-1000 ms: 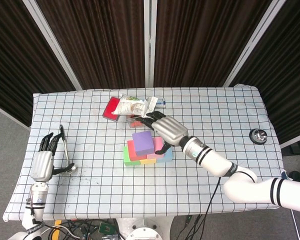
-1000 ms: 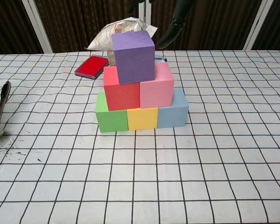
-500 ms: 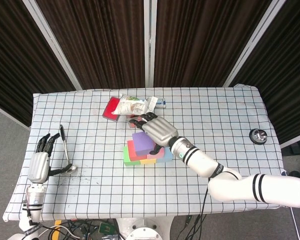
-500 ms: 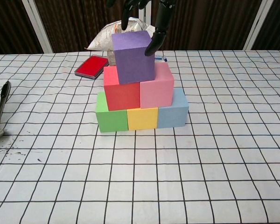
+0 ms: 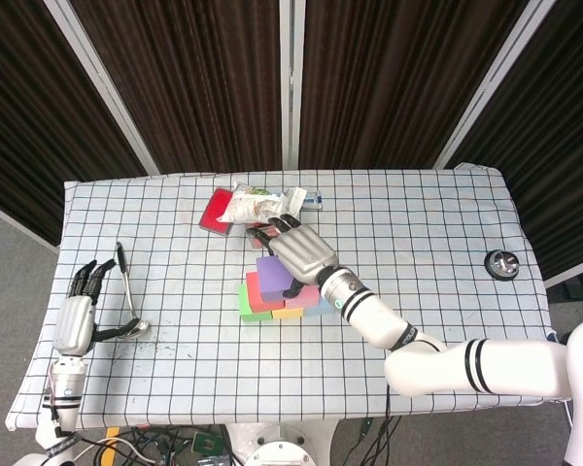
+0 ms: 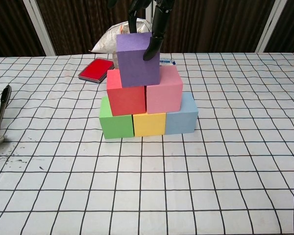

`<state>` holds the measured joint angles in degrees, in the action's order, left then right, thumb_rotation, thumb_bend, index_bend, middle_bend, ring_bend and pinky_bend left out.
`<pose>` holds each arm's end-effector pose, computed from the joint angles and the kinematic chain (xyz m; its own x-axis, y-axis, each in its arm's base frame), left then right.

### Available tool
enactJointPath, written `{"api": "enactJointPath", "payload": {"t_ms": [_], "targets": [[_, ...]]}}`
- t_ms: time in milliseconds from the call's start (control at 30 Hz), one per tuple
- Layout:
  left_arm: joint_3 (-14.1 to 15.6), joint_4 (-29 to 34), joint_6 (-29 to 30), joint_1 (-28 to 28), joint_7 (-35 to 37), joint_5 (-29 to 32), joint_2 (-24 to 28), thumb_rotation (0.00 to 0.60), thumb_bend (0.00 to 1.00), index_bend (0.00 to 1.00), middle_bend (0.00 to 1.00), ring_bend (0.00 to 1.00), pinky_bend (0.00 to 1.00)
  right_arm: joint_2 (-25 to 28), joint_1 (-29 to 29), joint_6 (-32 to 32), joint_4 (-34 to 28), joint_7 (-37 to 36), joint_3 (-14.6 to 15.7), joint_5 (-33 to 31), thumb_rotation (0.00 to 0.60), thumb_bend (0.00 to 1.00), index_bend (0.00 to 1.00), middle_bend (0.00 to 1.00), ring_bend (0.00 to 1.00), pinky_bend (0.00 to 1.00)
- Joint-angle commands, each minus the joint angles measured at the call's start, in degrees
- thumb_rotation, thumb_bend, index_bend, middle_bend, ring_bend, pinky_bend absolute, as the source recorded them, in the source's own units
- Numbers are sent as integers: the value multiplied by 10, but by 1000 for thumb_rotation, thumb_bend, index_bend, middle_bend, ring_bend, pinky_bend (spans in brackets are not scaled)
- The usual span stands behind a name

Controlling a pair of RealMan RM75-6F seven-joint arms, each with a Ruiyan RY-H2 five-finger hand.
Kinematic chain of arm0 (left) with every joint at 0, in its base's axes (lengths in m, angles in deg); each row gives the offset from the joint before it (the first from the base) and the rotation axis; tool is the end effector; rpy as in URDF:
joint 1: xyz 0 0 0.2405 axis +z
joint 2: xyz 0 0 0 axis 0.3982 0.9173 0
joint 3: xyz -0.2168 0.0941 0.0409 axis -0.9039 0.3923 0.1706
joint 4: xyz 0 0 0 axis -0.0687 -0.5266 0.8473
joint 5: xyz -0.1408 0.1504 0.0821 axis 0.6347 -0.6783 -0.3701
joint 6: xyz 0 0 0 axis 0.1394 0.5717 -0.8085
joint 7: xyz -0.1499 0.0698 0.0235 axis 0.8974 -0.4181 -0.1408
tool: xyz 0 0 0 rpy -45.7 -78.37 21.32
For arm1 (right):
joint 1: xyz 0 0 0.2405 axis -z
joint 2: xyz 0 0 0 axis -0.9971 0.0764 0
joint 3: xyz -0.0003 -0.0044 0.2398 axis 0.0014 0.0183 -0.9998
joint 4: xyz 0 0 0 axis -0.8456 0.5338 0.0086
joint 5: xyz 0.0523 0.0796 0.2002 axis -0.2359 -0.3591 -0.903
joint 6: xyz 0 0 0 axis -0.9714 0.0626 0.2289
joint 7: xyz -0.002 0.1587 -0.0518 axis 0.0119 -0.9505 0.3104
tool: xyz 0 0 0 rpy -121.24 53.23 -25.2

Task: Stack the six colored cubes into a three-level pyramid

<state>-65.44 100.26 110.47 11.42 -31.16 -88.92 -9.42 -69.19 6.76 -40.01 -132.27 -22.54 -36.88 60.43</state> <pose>-0.2744 0.2510 0.0393 -0.0131 -0.0567 0.9983 0.9966 -0.0823 0.0084 0.0443 -0.3647 0.0060 0.5059 -0.3737 0.7775 -0.7897 -0.5632 0.2431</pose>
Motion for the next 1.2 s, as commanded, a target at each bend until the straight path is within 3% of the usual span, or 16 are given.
{"api": "enactJointPath", "payload": {"t_ms": [33,300,567,767,1200], "targets": [[-1,0,1,1,2,-1,1,600,0,85,123,0,9,-2,0,7,-2,4,-3,0,600,53,0,431,13,0],[-1,4,5,3,7,-7,4,600,0,84,123,0,9,12,2,24,-31,0,-20,-21,600,63,0,474,24,0],[1,10,4,3,11,-11,7,600,0,85,123,0,9,20,-27,77,-76,54,-20,-115,600,73,0,485,24,0],[1,8,5,6,20,-11,9,600,0,85,123,0,9,5,-50,111,-75,87,-25,-185,600,80,0,485,24,0],[0,1,4,6,26,-12,7,600,0,85,123,0,8,-21,-53,121,-60,114,-34,-206,600,87,0,471,24,0]]}}
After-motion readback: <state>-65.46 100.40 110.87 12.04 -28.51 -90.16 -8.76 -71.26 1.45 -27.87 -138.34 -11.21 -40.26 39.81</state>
